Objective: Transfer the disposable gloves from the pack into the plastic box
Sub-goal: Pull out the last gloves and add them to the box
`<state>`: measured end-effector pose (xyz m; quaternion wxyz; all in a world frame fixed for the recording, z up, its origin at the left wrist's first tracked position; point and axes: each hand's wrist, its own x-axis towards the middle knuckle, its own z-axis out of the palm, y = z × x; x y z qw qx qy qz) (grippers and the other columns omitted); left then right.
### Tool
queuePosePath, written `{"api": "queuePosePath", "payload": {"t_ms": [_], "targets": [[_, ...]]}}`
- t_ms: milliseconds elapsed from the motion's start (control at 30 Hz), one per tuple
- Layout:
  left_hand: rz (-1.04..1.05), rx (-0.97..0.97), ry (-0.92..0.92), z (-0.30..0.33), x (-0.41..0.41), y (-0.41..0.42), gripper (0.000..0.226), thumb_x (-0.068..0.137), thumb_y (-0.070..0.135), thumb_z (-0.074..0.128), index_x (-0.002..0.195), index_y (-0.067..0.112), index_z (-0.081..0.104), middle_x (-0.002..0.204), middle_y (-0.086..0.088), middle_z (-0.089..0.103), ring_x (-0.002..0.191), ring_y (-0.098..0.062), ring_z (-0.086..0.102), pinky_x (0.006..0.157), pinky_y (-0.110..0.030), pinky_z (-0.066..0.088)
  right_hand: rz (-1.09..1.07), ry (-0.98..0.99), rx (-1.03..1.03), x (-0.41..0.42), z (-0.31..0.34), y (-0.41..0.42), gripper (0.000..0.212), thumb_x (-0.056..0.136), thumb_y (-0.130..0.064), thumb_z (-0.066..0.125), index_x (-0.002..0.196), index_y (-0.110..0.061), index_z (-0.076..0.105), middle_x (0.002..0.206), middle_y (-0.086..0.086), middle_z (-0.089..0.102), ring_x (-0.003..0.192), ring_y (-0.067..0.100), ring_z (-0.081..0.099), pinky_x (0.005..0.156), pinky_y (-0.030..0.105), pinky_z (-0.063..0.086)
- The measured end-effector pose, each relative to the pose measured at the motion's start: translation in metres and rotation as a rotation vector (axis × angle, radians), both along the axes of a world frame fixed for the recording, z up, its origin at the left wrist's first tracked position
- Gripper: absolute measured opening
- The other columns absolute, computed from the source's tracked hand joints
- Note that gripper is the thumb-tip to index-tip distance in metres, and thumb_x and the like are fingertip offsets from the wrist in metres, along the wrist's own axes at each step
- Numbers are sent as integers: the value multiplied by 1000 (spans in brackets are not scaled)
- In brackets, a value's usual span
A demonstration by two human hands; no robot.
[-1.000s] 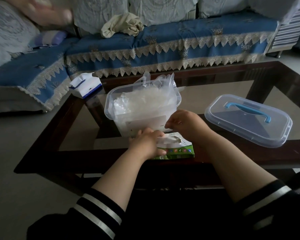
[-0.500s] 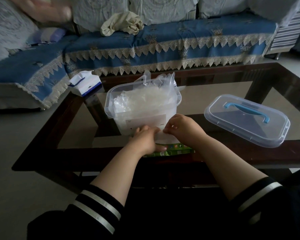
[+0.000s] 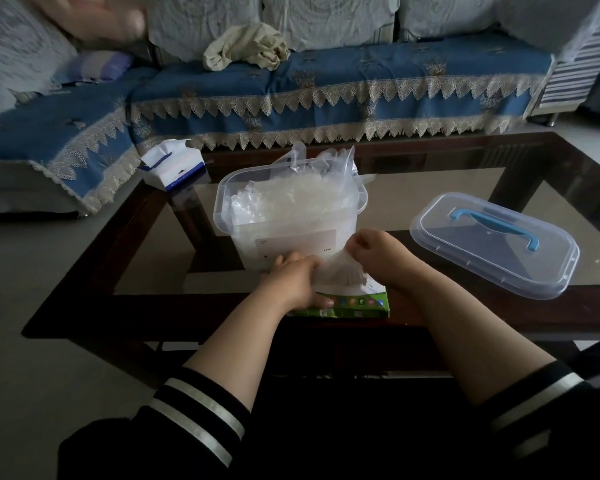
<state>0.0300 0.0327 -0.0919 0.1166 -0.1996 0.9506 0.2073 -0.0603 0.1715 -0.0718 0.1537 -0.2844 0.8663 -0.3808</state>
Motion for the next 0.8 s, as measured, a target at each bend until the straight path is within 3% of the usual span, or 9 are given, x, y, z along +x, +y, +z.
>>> {"api": "queuePosePath", "payload": {"t_ms": [67,133,233,333,500,634,734,800], "targets": [[-10,-22,0,-2,-1,1,73,74,46,79,137,34,44,141,-1,35,136,-26,22,111,-46,30,14,-7,17,3,1,-1,37,96,-41,49,89,-7,61,78,5,62,69,15,53,64,31,43],[-20,-5,17,-4,-1,1,75,74,47,79,138,34,44,140,-1,35,136,-26,22,110,-44,31,46,7,85,7,-3,-5,37,92,-49,53,95,-14,66,84,-2,64,77,13,58,68,29,46],[-18,42,48,-5,-1,-1,73,76,52,75,140,33,45,141,1,35,136,-24,22,110,-42,32,39,31,143,8,-8,-12,20,87,-34,62,89,-17,72,86,-3,65,85,16,61,71,26,44],[-2,20,27,-6,-2,-2,70,78,56,71,138,30,46,141,-2,37,135,-27,25,109,-41,34,19,-18,0,7,-2,-12,13,88,-22,65,89,-11,73,81,-3,64,77,12,59,62,23,43],[-16,-11,6,-6,-7,-3,67,74,58,72,133,35,50,140,-3,45,136,-34,31,110,-45,33,-27,-145,-319,5,5,-7,8,90,-16,65,82,-15,67,82,7,64,70,13,54,65,25,44],[-21,8,72,1,-7,-1,61,80,46,73,134,30,51,145,-3,44,138,-33,32,113,-41,29,-27,-281,-603,6,9,-2,14,91,-8,61,79,-15,61,78,3,60,68,10,54,65,22,45],[-43,-4,43,4,-6,1,61,82,47,71,136,30,49,145,-1,44,139,-31,30,113,-42,28,35,-313,-617,6,11,2,10,93,-12,59,83,-14,61,87,4,65,75,10,61,69,20,50],[-66,-43,-50,3,-7,2,69,75,61,66,135,35,45,143,0,44,140,-33,28,111,-49,29,46,-264,-508,5,10,3,16,93,-28,58,91,-13,64,96,4,70,86,17,66,78,29,54]]}}
